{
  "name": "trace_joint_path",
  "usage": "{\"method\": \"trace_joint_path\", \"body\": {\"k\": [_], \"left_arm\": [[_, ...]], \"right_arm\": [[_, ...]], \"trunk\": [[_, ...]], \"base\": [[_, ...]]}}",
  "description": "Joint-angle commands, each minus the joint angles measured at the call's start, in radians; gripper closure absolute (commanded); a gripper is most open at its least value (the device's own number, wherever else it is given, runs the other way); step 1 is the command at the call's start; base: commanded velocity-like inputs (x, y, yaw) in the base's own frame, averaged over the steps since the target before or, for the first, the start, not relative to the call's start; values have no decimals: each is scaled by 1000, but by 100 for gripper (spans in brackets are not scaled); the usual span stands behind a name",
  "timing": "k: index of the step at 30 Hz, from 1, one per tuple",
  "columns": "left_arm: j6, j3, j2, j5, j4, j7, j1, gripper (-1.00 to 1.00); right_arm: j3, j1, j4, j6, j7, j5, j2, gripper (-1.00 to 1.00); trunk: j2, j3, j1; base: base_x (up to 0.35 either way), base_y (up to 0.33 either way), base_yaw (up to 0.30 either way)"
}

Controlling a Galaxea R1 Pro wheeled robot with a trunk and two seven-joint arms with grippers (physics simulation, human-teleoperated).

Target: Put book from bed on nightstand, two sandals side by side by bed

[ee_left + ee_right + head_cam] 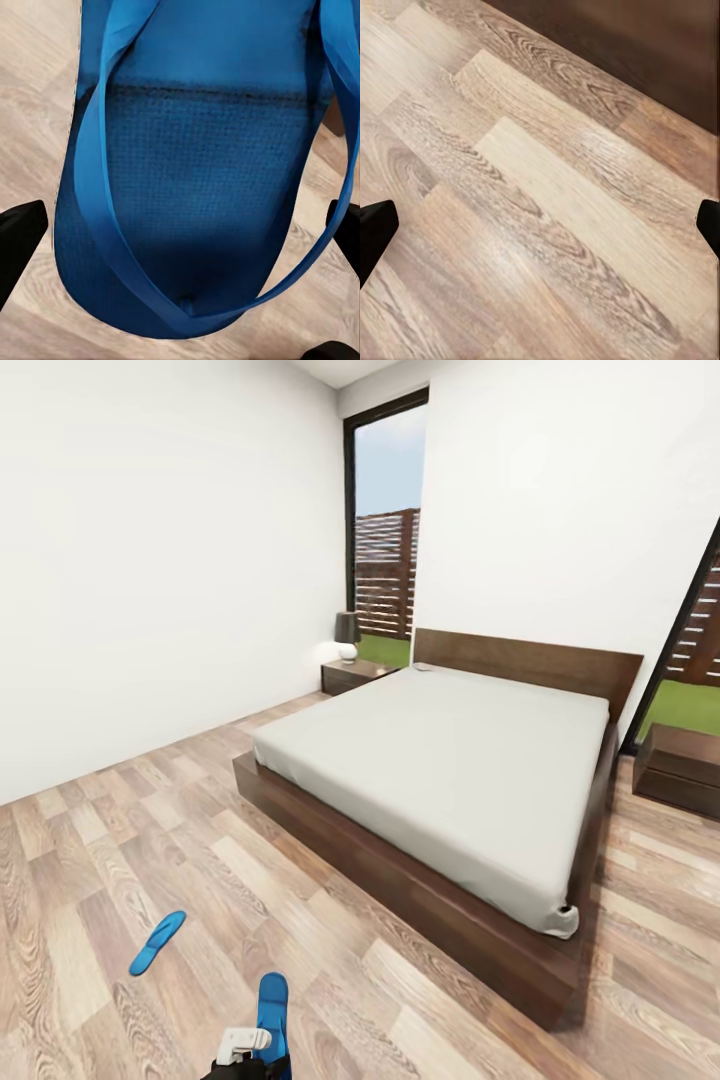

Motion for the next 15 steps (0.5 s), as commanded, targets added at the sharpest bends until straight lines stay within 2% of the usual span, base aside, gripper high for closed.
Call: {"method": "trace_joint_path", "body": {"k": [1, 10, 15], "left_arm": [[-4, -8, 0, 7, 0, -2, 0, 100], [-4, -8, 0, 7, 0, -2, 0, 100], [-4, -7, 0, 7, 0, -2, 0, 100]], "right_arm": [[-1, 0, 1, 0, 7, -8, 0, -100], [-1, -1, 1, 0, 7, -8, 0, -100], [-1, -1, 1, 0, 7, -8, 0, -100]], "trunk": [[0, -1, 0], [0, -1, 0], [0, -2, 0]], "base": [[172, -156, 1], [175, -141, 9], [133, -79, 187]]}}
